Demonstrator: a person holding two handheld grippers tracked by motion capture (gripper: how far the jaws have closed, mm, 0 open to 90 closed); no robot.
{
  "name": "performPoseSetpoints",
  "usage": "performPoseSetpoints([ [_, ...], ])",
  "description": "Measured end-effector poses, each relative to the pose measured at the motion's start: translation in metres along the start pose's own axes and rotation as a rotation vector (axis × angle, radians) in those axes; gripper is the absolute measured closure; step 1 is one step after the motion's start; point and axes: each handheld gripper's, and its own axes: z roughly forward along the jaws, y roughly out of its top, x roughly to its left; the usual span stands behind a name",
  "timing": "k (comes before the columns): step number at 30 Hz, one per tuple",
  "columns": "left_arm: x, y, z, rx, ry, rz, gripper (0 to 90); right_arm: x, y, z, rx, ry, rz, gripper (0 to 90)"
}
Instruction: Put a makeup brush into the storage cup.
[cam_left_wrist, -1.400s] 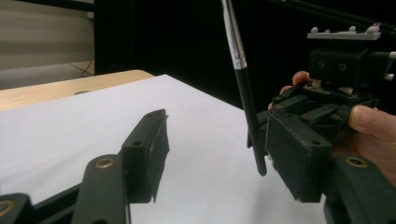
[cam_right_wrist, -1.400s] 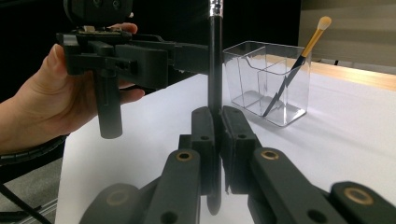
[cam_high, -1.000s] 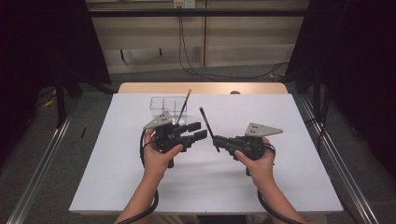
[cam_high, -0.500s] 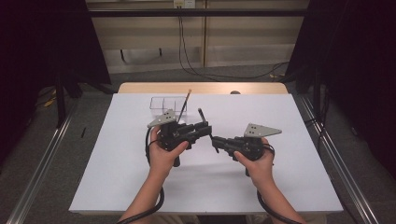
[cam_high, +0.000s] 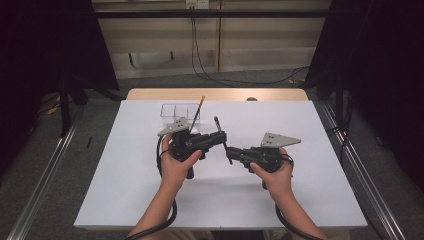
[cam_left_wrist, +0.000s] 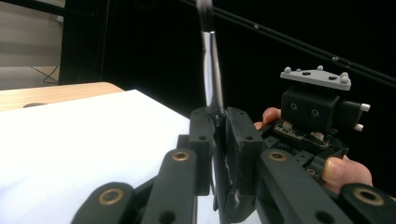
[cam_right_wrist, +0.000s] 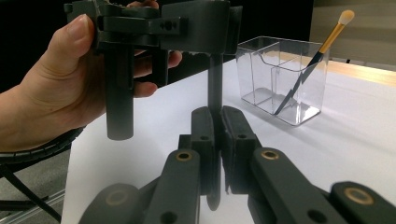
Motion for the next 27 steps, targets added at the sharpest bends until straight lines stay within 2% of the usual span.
performPoseSetpoints([
  [8,-0.0025,0.0020,0.0022,0.015,-0.006,0.020,83.7,-0.0006,-0.0025,0.0028,-0.012,0.018,0.023,84.4],
  [14,-0.0044,0.0041,0.0015,0.023,0.003,0.046,83.7,-0.0002,-0.0019,0.0015,-0.015,0.032,0.018,83.3],
  [23,-0.0045,0.0054,-0.0019,0.031,0.022,0.066,83.7,0.0027,0.0001,0.0008,-0.011,0.050,0.001,59.1],
  [27,-0.0043,0.0061,-0.0024,0.033,0.030,0.074,83.7,0.0029,0.0006,0.0000,-0.009,0.045,-0.009,44.9],
])
